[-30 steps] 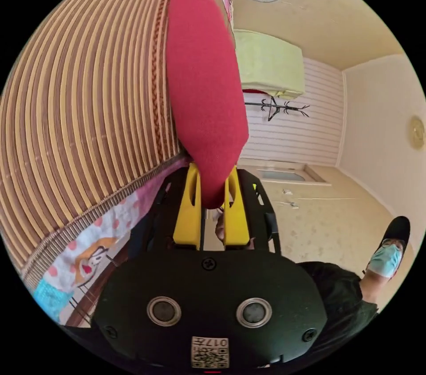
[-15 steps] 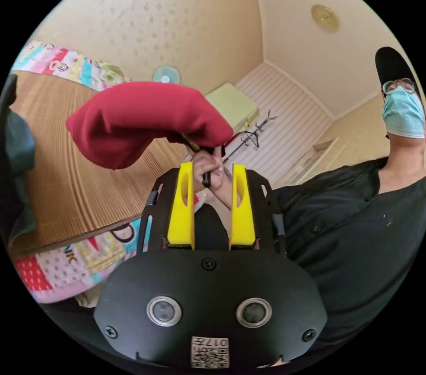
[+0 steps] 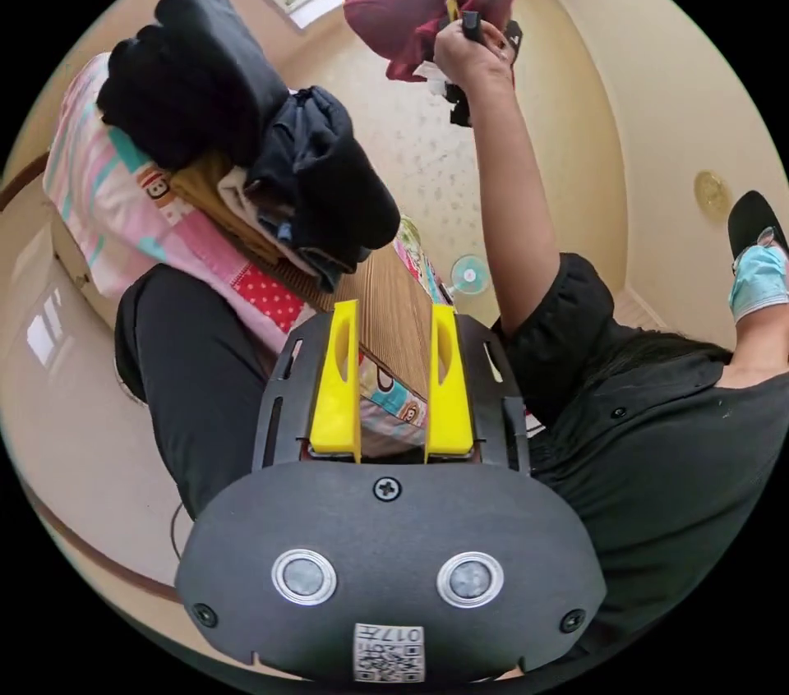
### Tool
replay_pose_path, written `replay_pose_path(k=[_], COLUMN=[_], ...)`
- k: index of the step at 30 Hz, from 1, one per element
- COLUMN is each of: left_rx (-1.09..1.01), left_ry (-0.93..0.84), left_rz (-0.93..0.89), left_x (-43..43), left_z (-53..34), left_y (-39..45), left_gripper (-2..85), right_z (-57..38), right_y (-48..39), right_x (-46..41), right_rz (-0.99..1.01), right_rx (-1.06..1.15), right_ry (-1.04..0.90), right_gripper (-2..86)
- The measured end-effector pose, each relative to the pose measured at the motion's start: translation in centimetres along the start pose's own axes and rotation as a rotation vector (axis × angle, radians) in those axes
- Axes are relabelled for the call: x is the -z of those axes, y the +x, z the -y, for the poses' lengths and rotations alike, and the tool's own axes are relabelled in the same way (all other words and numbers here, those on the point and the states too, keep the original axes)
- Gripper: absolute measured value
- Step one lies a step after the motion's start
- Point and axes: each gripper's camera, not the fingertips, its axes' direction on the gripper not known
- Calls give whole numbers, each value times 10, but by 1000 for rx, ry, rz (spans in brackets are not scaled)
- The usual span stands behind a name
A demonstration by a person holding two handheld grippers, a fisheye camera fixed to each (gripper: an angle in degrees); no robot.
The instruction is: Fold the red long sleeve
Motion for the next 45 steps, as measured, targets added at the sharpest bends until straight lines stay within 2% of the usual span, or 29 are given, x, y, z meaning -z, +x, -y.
replay_pose_path(k=[1,3,5,8,11,12,14,15,16,18,20,22,25,28,31,35,38,40,43,45], left_rx=[44,97,115,149,107,53,-67,-152,-225,-304,-352,-394,-322,-427,-511,-470,-466,-482,-456,-437], left_ry=[24,54,75,100,53,44,146,279,415,538,490,190,-180,-96,-46,4,-5,-95,-157,-134], left_rz=[12,31,69,153,194,279,451,552,608,634,644,663,720,926,968,945,1034,1076,1215,1212], left_x=[6,12,17,14,-8,-13,0,21,46,72,68,10,-99,-151,-166,-171,-188,-208,-231,-233], left_z=[-6,-15,-20,-26,-15,-2,33,65,98,150,209,284,317,282,244,208,190,181,173,171], left_y=[-4,-9,-10,-9,0,10,32,49,66,81,85,77,34,60,103,99,107,117,120,120], left_gripper=[124,123,123,123,124,125,130,136,143,165,208,237,219,141,84,105,148,200,212,200], right_z=[-21,-59,-93,-131,-151,-155,-164,-171,-179,-193,-206,-228,-263,-297,-315,-301,-277,-258,-241,-235], right_y=[34,63,66,47,15,4,-12,-22,-30,-38,-39,-38,-38,-44,-59,-68,-71,-74,-76,-74], right_x=[-17,-27,-26,-9,43,66,104,131,158,194,228,272,320,353,364,361,349,335,315,306], right_rz=[-51,-135,-104,-185,-382,-444,-520,-563,-610,-672,-727,-757,-753,-727,-737,-812,-829,-820,-813,-806], right_rx=[-93,-101,0,135,322,386,438,451,449,424,343,227,97,22,26,4,6,26,44,34], right_ry=[-71,-151,-226,-388,-385,-383,-372,-350,-321,-290,-240,-122,108,336,469,447,415,400,401,407], right_gripper=[99,88,55,46,34,32,32,34,36,42,51,60,62,60,54,55,60,62,64,64])
